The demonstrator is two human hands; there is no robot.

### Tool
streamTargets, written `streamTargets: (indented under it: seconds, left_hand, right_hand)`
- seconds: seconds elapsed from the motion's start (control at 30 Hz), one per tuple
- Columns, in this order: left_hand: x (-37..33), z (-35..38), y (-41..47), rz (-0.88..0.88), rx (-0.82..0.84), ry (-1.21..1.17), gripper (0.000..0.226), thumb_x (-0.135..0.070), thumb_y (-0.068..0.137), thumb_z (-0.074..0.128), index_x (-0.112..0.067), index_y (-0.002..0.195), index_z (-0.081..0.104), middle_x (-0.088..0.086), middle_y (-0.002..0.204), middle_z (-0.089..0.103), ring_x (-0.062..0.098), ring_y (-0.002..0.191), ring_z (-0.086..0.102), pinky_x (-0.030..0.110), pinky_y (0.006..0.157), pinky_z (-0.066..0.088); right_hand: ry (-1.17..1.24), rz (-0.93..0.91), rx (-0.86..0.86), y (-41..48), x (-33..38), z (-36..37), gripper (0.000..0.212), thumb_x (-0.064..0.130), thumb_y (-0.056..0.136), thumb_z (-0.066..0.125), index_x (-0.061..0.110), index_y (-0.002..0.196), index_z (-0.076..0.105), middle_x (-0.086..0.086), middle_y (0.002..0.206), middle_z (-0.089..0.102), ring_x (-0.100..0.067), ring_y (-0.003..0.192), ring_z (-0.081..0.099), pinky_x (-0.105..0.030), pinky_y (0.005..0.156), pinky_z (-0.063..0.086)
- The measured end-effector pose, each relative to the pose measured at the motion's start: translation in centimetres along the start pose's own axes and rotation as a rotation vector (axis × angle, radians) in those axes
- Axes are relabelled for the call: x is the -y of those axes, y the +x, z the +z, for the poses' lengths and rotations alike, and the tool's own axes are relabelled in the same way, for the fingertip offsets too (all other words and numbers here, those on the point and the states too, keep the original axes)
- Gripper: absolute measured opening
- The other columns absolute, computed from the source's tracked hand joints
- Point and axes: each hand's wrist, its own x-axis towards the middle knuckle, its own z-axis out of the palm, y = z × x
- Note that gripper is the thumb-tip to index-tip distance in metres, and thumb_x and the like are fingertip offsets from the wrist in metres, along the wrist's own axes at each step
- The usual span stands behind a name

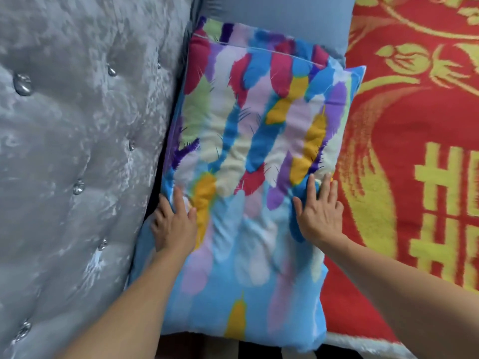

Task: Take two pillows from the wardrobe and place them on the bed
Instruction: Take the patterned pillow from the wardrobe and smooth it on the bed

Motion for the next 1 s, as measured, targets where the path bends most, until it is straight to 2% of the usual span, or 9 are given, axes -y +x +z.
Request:
streamTargets:
  seconds: [0.17,0.3,0.4,0.47,0.5,0.6,0.77,0.87,1.0]
  left_hand:
    - [0.8,1.8,0.5,0.012,0.038,0.086,0.070,-0.043,0.096,0.036,-0.018,0.150,-0.001,0.023,0.155,0.010,0.042,0.133,0.029,0.055,0.100,0.034]
    - [-0.2,-0.2,0.2,-0.062,0.213,0.125,0.071,-0.045,0.096,0.035,-0.020,0.149,-0.006,0.020,0.157,0.004,0.040,0.138,0.021,0.055,0.106,0.027]
    - [-1.4,-3.2,-1.9,-0.043,0.274,0.179,0.065,-0.041,0.092,0.046,-0.018,0.145,0.018,0.019,0.149,0.024,0.038,0.132,0.032,0.051,0.103,0.032]
    - [-2.4,-5.0,-4.3,0.010,0.279,0.191,0.043,-0.036,0.092,0.047,-0.016,0.129,0.043,0.016,0.137,0.042,0.036,0.123,0.043,0.048,0.098,0.038]
    - [-3.0,-5.8,-5.7,0.023,0.295,0.179,0.035,-0.034,0.092,0.047,-0.015,0.121,0.049,0.015,0.133,0.047,0.035,0.119,0.047,0.046,0.096,0.040]
    - [-5.0,-7.8,-10.4,-0.013,0.333,0.085,0.036,-0.033,0.091,0.046,-0.014,0.122,0.052,0.014,0.131,0.055,0.033,0.117,0.053,0.041,0.092,0.044]
    - [-7.9,-10.1,-19.9,-0.094,0.283,0.001,0.035,-0.036,0.091,0.046,-0.018,0.120,0.054,0.010,0.127,0.059,0.031,0.114,0.055,0.037,0.089,0.045]
    - [-9.3,-10.9,-26.6,-0.151,0.236,-0.049,0.031,-0.037,0.091,0.047,-0.018,0.114,0.055,0.011,0.122,0.061,0.031,0.111,0.056,0.037,0.087,0.046]
    - [-9.8,-11.2,-35.8,-0.220,0.189,-0.118,0.028,-0.038,0.088,0.049,-0.022,0.109,0.058,0.009,0.118,0.064,0.031,0.109,0.059,0.036,0.084,0.047]
  right_hand:
    - [0.064,-0.047,0.190,1.7,-1.3,1.8,0.070,0.060,0.095,0.021,0.027,0.151,-0.005,-0.008,0.161,-0.012,-0.031,0.148,-0.002,-0.056,0.108,0.032]
    - [0.047,-0.084,0.291,1.9,-2.3,-0.4,0.074,0.064,0.092,0.029,0.031,0.150,-0.002,-0.005,0.162,-0.006,-0.029,0.147,0.009,-0.053,0.106,0.032]
    - [0.030,-0.158,0.289,0.9,-2.8,-3.3,0.066,0.056,0.092,0.041,0.027,0.147,0.020,-0.006,0.157,0.019,-0.033,0.136,0.031,-0.049,0.101,0.038]
    - [0.027,-0.245,0.258,-0.5,-3.5,-5.5,0.051,0.048,0.092,0.046,0.023,0.136,0.038,-0.007,0.143,0.041,-0.034,0.123,0.043,-0.046,0.094,0.044]
    - [0.023,-0.285,0.246,-1.3,-3.8,-6.6,0.045,0.044,0.091,0.048,0.021,0.130,0.045,-0.008,0.135,0.049,-0.033,0.118,0.047,-0.044,0.091,0.046]
    - [0.025,-0.361,0.219,-3.9,-5.4,-9.6,0.035,0.041,0.092,0.050,0.021,0.120,0.055,-0.006,0.119,0.059,-0.029,0.111,0.053,-0.039,0.085,0.048]
    - [0.010,-0.568,0.137,-7.8,-9.6,-14.4,0.026,0.036,0.093,0.048,0.021,0.108,0.061,-0.003,0.104,0.064,-0.027,0.100,0.061,-0.037,0.072,0.049]
    - [-0.048,-0.714,0.132,-10.1,-12.2,-16.9,0.023,0.034,0.093,0.045,0.019,0.100,0.061,-0.002,0.102,0.065,-0.027,0.095,0.062,-0.036,0.067,0.048]
    - [-0.191,-0.899,0.174,-13.1,-14.0,-19.7,0.022,0.031,0.091,0.045,0.017,0.096,0.060,-0.004,0.103,0.067,-0.029,0.095,0.063,-0.036,0.069,0.050]
